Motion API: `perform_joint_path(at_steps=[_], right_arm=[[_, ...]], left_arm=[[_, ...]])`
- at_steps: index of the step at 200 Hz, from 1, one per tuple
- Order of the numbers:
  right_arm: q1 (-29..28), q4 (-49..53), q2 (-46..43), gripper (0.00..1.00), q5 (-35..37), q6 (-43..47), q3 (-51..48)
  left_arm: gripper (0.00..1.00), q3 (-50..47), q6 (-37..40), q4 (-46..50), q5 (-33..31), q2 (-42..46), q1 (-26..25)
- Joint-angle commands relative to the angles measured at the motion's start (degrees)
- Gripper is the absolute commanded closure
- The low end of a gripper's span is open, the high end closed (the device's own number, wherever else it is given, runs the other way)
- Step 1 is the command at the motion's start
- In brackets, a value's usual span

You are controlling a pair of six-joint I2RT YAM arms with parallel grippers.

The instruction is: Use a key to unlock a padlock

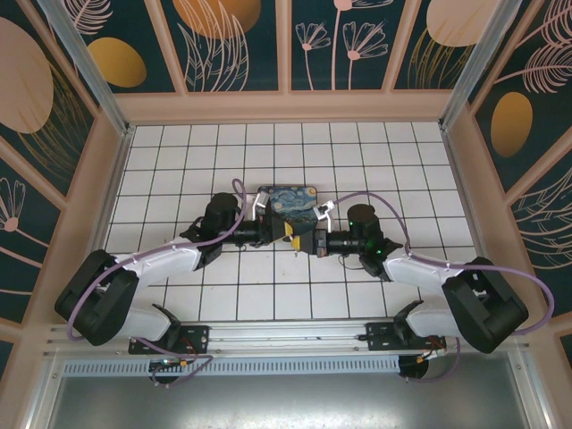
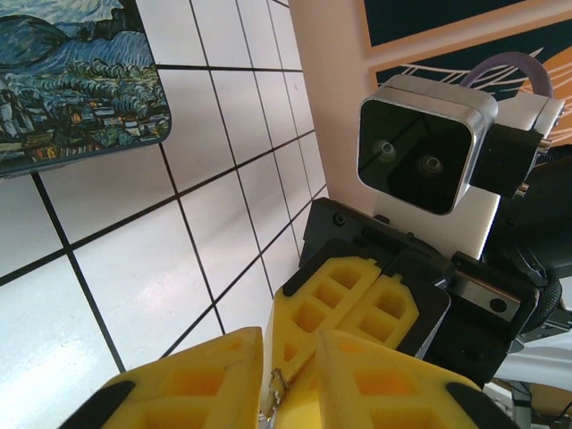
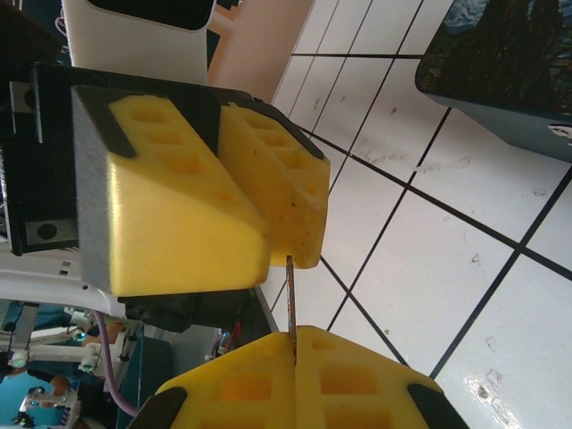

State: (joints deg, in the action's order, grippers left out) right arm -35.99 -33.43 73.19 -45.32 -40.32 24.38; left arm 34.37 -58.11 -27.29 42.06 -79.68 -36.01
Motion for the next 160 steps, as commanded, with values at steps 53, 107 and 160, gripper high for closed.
perform_joint_path(at_steps=[53, 107, 160], right_arm=[[0.90, -4.59, 1.25, 1.00, -1.52, -1.68, 1.28], [1.35, -6.67, 2.35, 1.00, -2.52, -2.91, 1.33], [1.35, -6.43, 2.62, 1.00, -2.71, -2.64, 1.37]], left_arm=[[0.79, -0.59, 1.13, -2.42, 1.53, -0.33, -0.04], [0.78, -0.71, 1.21, -2.73, 1.63, -0.25, 0.00], [0.83, -0.55, 1.33, -2.95, 1.62, -0.74, -0.03]])
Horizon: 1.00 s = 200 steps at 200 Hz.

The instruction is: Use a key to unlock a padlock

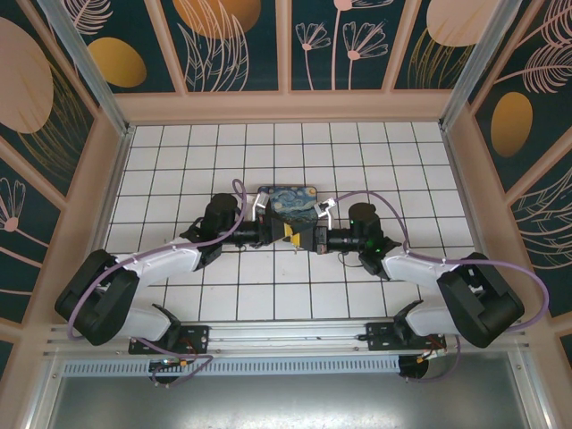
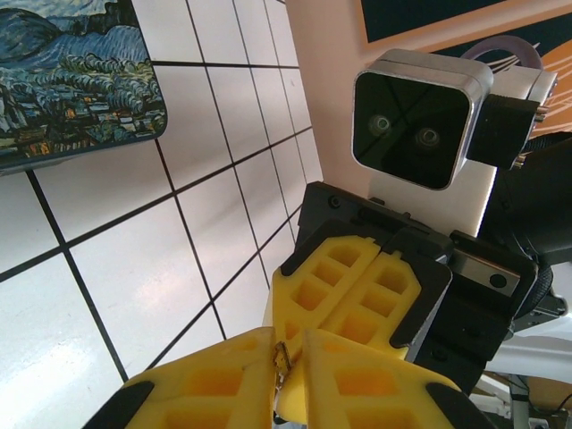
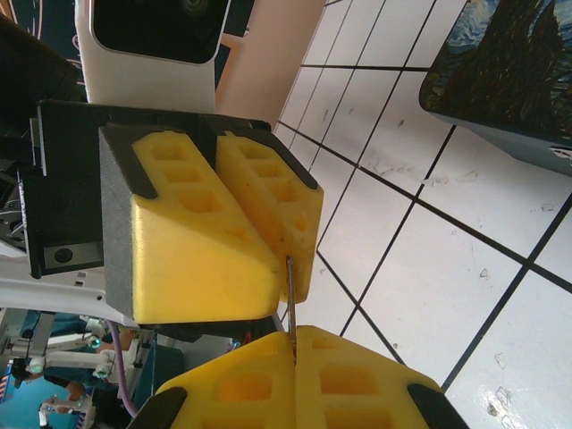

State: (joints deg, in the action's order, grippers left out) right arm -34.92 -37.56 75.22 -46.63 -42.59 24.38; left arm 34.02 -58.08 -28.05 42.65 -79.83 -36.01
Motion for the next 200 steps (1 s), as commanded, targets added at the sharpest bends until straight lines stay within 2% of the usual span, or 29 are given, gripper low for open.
perform_joint_path(at_steps=[1, 67, 94, 110, 125, 155, 178, 200], right_arm=[[0.24, -2.32, 0.61, 1.00, -1.42, -0.38, 1.37], [0.34, -2.40, 1.24, 1.00, -1.97, -0.28, 1.55], [1.07, -2.75, 0.69, 0.86, -2.41, -0.52, 0.95], [2.11, -3.28, -0.47, 0.69, -2.49, -1.10, 0.05], [3.22, -3.41, -1.97, 0.59, -2.43, -1.86, -0.85], [6.51, -3.93, -5.41, 0.50, -0.63, -4.11, -2.88], [6.53, -5.97, -5.67, 0.51, 2.32, -7.90, -3.20], [5.92, -13.42, -4.43, 0.56, 5.55, -14.30, -4.76]], left_arm=[[0.83, -0.19, 1.35, -2.18, 1.07, -0.59, 0.02], [0.95, -0.77, 1.33, -3.09, 0.12, -0.94, 0.01], [0.97, -1.73, 0.03, -5.97, -1.73, -0.85, 0.04], [0.99, -2.42, -1.32, -8.42, -2.89, -0.94, 0.04], [0.99, -2.68, -2.15, -10.09, -4.07, -1.12, 0.04], [0.99, -2.97, -4.16, -13.15, -5.93, -1.16, 0.04], [0.99, -3.97, -6.62, -16.20, -8.25, -0.86, 0.05], [0.99, -5.51, -9.26, -20.52, -9.94, -1.03, 0.01]])
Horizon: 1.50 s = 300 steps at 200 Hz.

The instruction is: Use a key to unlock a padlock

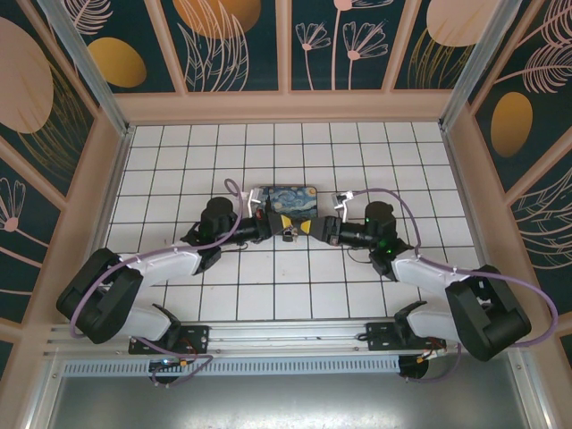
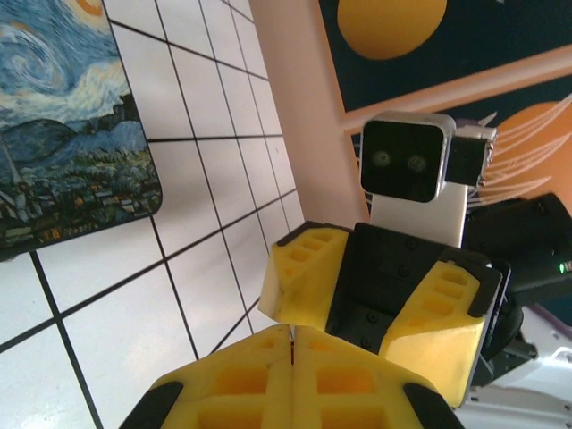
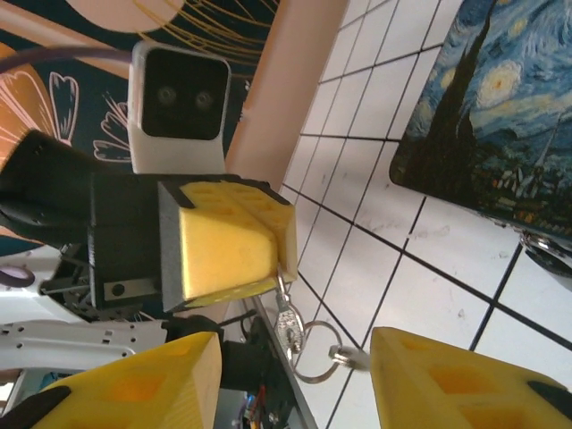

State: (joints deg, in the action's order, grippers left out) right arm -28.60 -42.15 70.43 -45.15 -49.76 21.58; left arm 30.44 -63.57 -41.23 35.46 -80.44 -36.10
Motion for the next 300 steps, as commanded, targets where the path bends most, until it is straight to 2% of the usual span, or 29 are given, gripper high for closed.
perform_joint_path(at_steps=[1, 59, 85, 136, 214, 300], right_arm=[[-0.45, -9.14, 0.42, 0.56, 4.22, -7.38, -2.02], [-4.52, -20.55, 7.56, 0.66, 8.38, -13.61, -1.81], [-5.17, -25.01, 9.87, 0.70, 8.80, -15.48, -2.16], [-7.29, -27.11, 12.29, 0.77, 9.37, -16.49, -1.10], [-8.90, -30.71, 14.57, 0.79, 10.19, -18.49, -0.72], [-8.98, -35.74, 17.31, 0.81, 11.04, -20.82, -0.71]], left_arm=[[0.99, -1.94, -3.89, -7.44, -2.80, -0.42, 0.08], [1.00, -4.30, -9.82, -16.03, -5.47, -1.76, 0.12], [1.00, -5.10, -10.31, -16.50, -6.36, -1.50, 0.11], [1.00, -6.39, -11.23, -17.76, -7.86, -0.70, 0.14], [1.00, -7.46, -13.41, -22.44, -8.44, -2.24, 0.11], [1.00, -7.72, -13.60, -23.45, -7.19, -2.48, 0.09]])
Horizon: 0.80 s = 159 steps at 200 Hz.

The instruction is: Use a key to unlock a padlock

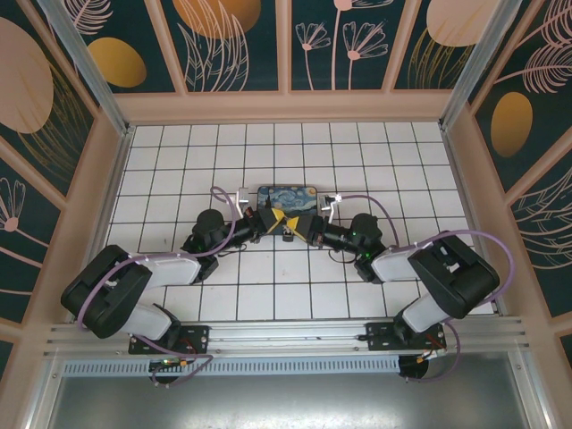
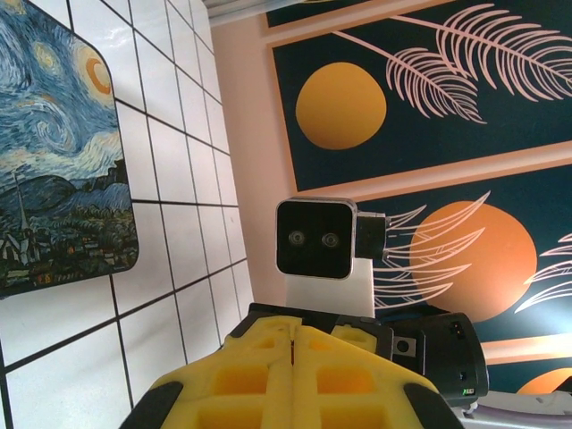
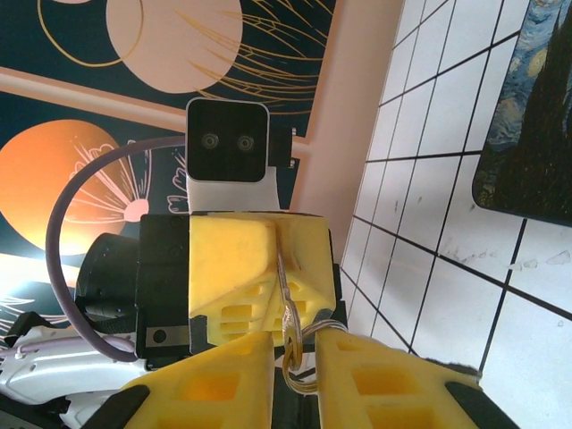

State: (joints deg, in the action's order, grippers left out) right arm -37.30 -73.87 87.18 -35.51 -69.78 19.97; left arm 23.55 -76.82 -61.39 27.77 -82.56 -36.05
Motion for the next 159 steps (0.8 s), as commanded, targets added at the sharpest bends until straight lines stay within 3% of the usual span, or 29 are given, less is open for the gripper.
perform_joint_path(at_steps=[1, 49, 122, 159], right_arm=[[-0.26, -4.02, 0.56, 0.81, 1.41, -0.80, 0.93], [0.96, -3.07, -0.10, 0.76, 1.76, -1.15, 0.69], [1.10, -2.72, 0.18, 0.78, 2.11, -1.13, 1.56], [1.37, 2.40, -1.92, 0.69, 3.27, 0.74, 0.34]], left_arm=[[1.00, -0.81, -0.35, -3.30, 0.52, -0.43, 0.08], [1.00, -0.72, -0.02, -3.66, 1.13, -0.32, 0.08], [1.00, -1.01, 0.08, -4.04, 1.92, -0.23, 0.02], [1.00, -1.31, 0.50, -2.93, 0.80, 0.38, 0.08]])
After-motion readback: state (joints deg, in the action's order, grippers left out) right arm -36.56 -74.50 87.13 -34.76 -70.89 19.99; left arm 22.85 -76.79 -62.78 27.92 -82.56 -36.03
